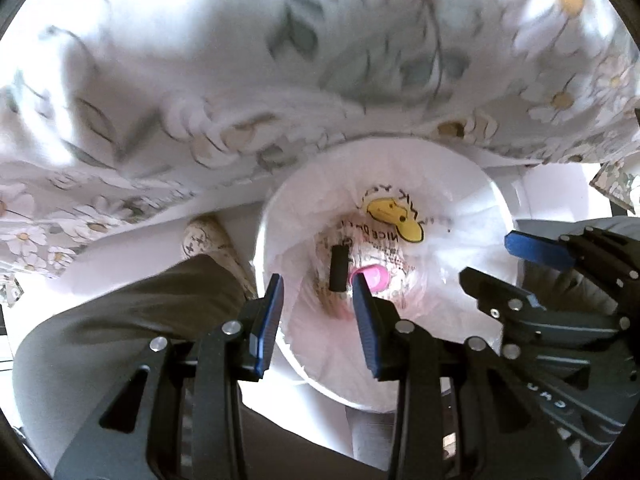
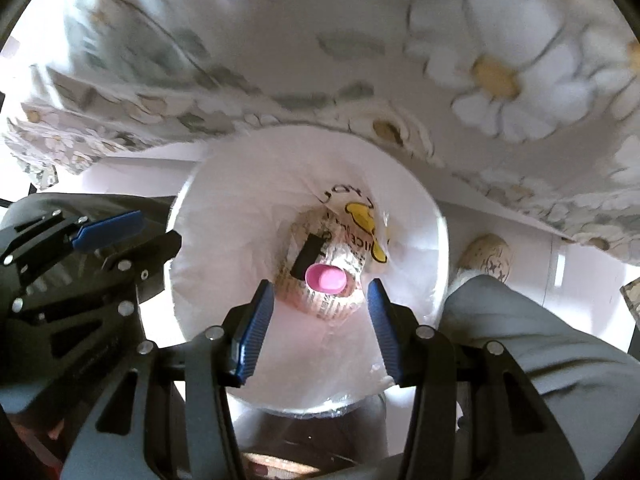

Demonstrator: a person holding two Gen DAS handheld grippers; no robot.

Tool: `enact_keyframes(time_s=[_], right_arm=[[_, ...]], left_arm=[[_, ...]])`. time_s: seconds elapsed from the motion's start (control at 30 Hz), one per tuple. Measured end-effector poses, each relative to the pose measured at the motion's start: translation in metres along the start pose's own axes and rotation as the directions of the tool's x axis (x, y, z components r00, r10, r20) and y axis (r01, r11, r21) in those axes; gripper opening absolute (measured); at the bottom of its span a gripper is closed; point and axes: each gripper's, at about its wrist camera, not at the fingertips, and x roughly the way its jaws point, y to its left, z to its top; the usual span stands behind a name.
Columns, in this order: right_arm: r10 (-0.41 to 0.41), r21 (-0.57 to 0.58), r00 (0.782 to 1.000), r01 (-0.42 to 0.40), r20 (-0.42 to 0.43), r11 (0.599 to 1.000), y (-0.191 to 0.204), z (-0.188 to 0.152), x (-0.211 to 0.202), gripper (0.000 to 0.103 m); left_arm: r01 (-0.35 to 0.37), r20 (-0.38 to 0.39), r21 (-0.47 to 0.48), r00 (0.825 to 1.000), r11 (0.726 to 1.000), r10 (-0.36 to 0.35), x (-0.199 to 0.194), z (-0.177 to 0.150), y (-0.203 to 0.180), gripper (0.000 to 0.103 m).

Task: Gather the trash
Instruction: 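Open left tool over bin dropping pink cup while right tool drops black tube, then move both open tools back over the bed toward the blocks and clear cup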

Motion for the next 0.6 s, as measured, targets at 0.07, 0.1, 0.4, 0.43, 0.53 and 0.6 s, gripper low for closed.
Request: enact_keyframes(time_s=[0.07, 0.1, 0.4, 0.43, 0.53, 0.6], right_arm=[[0.004, -0.013, 1.000, -0.003, 0.027, 1.000, 0.003, 0.000, -0.016, 0.051], [0.003, -0.027, 0.999, -0.002, 0.050, 1.000, 0.005, 0.000, -0.029, 0.051], [0.027, -0.103, 0.977, -0.005, 0.210, 0.995, 0.014, 0.005, -0.110, 0.055], [0.035, -0.113, 0.969, -0.007, 0.246, 0.994, 0.015, 0.007, -0.127, 0.055], [0.059, -0.127, 0.950, -0.020, 0.307, 0.992, 0.016, 0.010, -0.155, 0.059], [0.072, -0.136, 0.930, -0.024, 0.361, 0.990, 0.017, 0.015, -0.180, 0.064]], left_arm=[[0.001, 0.027, -0.009, 1.000, 1.000, -0.001, -0.013, 0.002, 0.004, 0.037], [0.003, 0.046, -0.015, 0.999, 1.000, -0.002, -0.022, 0.003, 0.007, 0.037], [0.028, 0.220, -0.045, 0.975, 0.999, -0.018, -0.104, 0.018, 0.026, 0.054], [0.028, 0.239, -0.052, 0.971, 0.998, -0.015, -0.113, 0.020, 0.029, 0.054], [0.039, 0.305, -0.090, 0.952, 0.995, -0.010, -0.144, 0.030, 0.043, 0.058], [0.042, 0.348, -0.115, 0.937, 0.992, 0.001, -0.164, 0.036, 0.053, 0.061]])
